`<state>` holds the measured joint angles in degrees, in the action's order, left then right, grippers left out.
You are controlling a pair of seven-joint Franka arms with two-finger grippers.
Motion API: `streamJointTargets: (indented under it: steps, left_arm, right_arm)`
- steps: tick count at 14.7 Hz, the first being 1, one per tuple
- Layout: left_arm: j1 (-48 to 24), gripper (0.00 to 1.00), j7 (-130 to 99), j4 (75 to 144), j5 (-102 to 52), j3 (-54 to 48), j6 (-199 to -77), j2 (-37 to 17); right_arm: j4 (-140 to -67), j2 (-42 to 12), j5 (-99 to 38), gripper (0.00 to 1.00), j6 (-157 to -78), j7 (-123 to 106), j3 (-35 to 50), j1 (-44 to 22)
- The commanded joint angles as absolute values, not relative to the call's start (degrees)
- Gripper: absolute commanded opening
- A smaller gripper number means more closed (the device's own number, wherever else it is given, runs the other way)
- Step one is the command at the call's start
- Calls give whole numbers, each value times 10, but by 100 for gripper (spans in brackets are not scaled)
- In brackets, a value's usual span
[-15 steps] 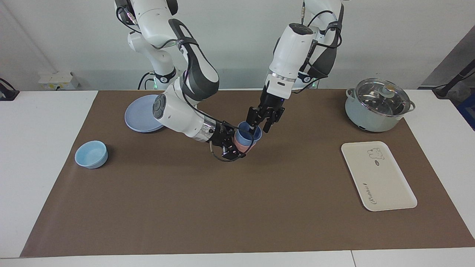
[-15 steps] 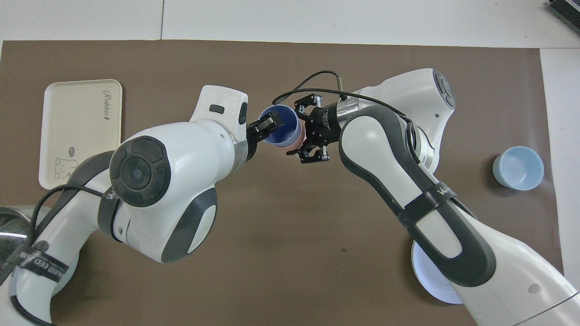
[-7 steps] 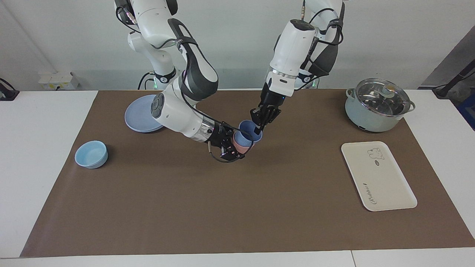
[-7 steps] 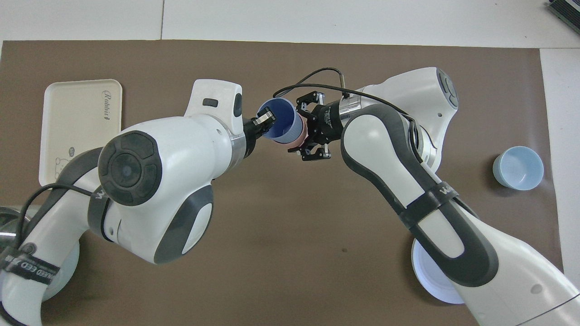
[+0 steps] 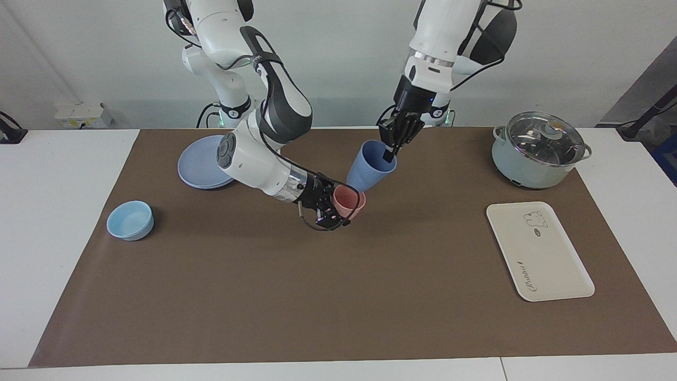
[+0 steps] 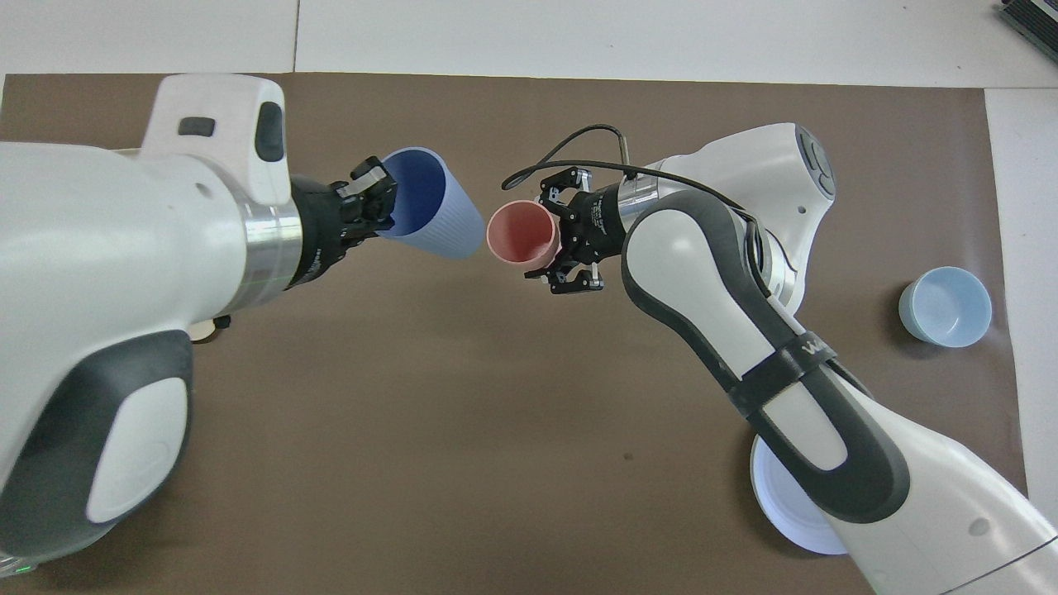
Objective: Place cup on tray
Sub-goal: 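Carry the blue cup to the tray while the right gripper lowers pink cup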
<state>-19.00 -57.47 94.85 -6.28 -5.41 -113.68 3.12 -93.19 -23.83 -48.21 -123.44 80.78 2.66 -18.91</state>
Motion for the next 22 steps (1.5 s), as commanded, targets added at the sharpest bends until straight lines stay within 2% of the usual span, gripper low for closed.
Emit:
streamJointTargets:
  steps: [1, 5, 8, 9, 12, 15, 18, 19, 20, 21, 22]
  left_arm:
    - [-109, 0, -480, 967, -68, -57, -1109, 39]
    - [42, 0, -279, 1073, -78, -57, -1170, 72]
    - [146, 0, -126, 1138, -84, -56, -1250, 57]
    - [165, 0, -83, 1143, -85, -56, -1282, 28]
    - [171, 0, -64, 1153, -86, -55, -1391, -43]
    - [171, 0, -47, 1213, -86, -56, -1468, -53]
    - [166, 0, -46, 1232, -86, -56, -1486, -54]
    - [164, 20, -46, 1232, -86, -56, -1487, -54]
    - [163, 64, -46, 1233, -86, -56, -1489, -54]
    - [162, 100, -45, 1232, -86, -55, -1487, -54]
    - [162, 100, -39, 1229, -85, -55, -1484, -54]
  right_arm:
    - [-951, -224, -513, 0, -1230, 795, 28, -156]
    - [-1011, -203, -560, 0, -1222, 725, 28, -84]
    - [-1022, -207, -568, 0, -1169, 708, 27, -20]
    - [-1029, -208, -567, 0, -1159, 708, 27, 4]
    - [-1055, -210, -563, 0, -1144, 700, 26, 68]
    - [-1057, -231, -561, 0, -1115, 625, 26, 120]
    - [-1057, -244, -555, 0, -1111, 578, 26, 147]
    - [-1056, -251, -555, 0, -1111, 561, 26, 158]
    - [-1056, -260, -554, 0, -1106, 543, 26, 167]
    - [-1057, -265, -555, 0, -1103, 527, 26, 171]
    - [-1058, -265, -554, 0, -1104, 519, 26, 172]
